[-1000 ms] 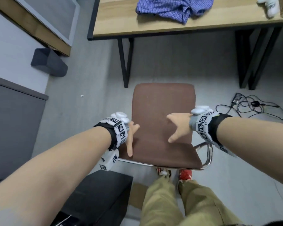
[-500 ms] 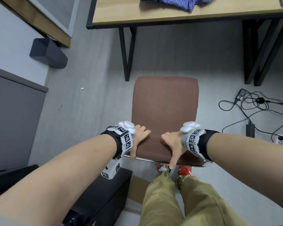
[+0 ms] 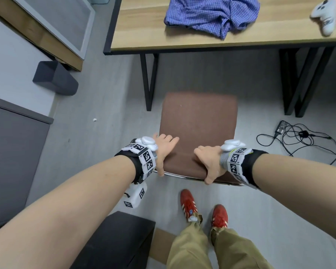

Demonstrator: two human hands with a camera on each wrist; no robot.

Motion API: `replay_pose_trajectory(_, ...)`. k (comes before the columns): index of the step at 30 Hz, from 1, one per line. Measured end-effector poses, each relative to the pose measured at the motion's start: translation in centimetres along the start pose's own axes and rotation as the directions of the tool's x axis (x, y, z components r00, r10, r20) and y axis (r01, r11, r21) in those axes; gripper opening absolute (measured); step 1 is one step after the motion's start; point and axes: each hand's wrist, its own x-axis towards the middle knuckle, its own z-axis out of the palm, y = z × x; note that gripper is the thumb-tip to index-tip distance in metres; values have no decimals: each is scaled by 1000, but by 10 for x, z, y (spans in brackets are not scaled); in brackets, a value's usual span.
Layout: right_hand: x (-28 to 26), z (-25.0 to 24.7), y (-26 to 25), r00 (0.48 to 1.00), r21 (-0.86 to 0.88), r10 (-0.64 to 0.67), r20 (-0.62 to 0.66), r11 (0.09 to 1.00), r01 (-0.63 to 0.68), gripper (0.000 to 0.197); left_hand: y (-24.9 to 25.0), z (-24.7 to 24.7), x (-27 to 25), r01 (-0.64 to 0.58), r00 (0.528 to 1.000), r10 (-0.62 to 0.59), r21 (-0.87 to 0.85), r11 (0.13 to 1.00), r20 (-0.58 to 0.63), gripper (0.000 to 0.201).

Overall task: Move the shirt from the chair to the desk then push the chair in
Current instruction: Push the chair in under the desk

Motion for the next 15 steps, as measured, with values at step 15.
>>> replay_pose_trajectory(15, 12, -98, 117, 756, 55, 490, -434, 852, -520, 131, -61, -111, 85, 272, 856, -258, -34, 962, -448, 151)
